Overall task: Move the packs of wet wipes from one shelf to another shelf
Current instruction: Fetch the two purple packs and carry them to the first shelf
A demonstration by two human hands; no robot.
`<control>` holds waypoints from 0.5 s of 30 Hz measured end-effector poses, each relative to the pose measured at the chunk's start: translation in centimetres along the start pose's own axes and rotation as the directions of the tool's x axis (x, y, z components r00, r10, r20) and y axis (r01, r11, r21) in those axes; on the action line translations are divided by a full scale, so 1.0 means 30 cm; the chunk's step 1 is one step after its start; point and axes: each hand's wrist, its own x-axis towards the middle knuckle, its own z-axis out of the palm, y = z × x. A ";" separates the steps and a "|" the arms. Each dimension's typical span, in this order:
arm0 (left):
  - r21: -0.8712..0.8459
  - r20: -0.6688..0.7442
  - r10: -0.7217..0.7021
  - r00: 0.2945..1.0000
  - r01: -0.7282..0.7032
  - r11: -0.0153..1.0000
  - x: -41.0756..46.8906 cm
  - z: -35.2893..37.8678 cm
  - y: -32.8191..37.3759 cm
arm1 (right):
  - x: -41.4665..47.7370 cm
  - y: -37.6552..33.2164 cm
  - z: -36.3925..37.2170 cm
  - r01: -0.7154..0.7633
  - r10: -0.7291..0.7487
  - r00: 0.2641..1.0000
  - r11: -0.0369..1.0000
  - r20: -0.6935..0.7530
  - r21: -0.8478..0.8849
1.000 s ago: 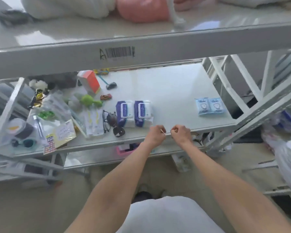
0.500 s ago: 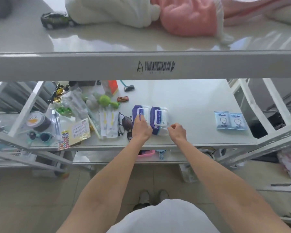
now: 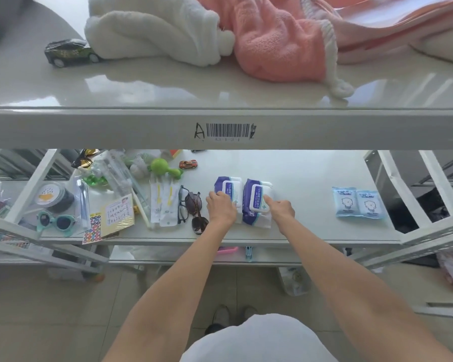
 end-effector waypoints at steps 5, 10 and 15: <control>-0.040 0.130 -0.218 0.967 0.225 0.974 0.050 -0.001 0.017 | 0.032 -0.019 -0.029 0.062 -0.063 0.996 0.998 0.068 0.013; -0.240 0.255 -0.217 0.942 0.279 0.930 0.004 0.025 0.020 | 0.072 0.027 -0.073 -0.043 0.030 0.981 0.997 0.192 0.067; -0.482 0.296 -0.244 0.923 0.365 0.796 -0.065 0.019 0.025 | 0.031 0.043 -0.099 -0.111 0.035 0.937 0.973 0.347 0.202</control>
